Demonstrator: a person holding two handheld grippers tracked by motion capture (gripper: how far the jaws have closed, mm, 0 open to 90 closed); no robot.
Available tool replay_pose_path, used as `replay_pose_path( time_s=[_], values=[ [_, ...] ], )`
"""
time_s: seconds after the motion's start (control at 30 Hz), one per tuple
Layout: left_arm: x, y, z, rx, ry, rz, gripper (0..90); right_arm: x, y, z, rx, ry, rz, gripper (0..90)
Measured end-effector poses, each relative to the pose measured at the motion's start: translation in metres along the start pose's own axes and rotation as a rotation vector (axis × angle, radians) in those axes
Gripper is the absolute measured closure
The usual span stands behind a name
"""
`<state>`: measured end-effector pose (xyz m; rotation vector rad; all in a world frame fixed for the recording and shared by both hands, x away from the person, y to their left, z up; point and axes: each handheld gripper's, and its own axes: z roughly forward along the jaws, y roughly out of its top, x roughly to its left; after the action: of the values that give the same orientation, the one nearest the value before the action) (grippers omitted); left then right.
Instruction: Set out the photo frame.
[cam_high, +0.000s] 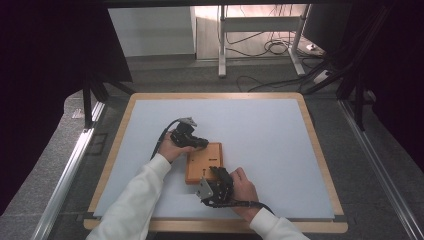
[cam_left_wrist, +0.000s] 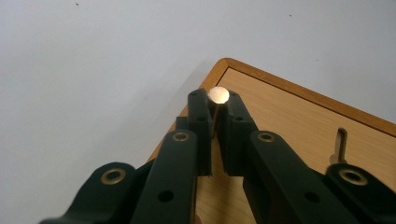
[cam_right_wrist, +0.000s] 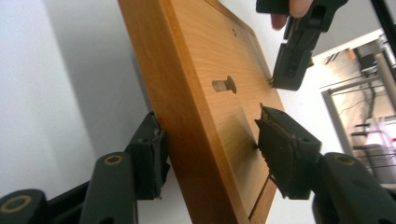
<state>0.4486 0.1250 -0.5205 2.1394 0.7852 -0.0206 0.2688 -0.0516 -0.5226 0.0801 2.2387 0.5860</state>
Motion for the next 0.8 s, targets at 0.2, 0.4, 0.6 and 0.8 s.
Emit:
replay_pose_path(
  time_s=[0.2, 0.4, 0.6, 0.8],
  values=[
    [0.003, -0.001, 0.000, -0.012, -0.012, -0.015, 85.3, -0.001, 0.003, -0.007, -0.006, -0.050, -0.051, 54.1],
    [0.003, 0.000, 0.001, -0.019, -0.005, -0.017, 85.1, -0.003, 0.003, -0.011, -0.006, -0.070, -0.078, 57.2],
    [0.001, 0.001, 0.000, -0.041, -0.011, -0.021, 79.8, -0.010, 0.003, -0.015, -0.020, -0.073, -0.076, 60.2],
    [0.006, 0.001, -0.013, -0.087, 0.025, -0.051, 58.7, -0.019, 0.002, -0.018, -0.026, -0.061, -0.069, 62.5]
  ],
)
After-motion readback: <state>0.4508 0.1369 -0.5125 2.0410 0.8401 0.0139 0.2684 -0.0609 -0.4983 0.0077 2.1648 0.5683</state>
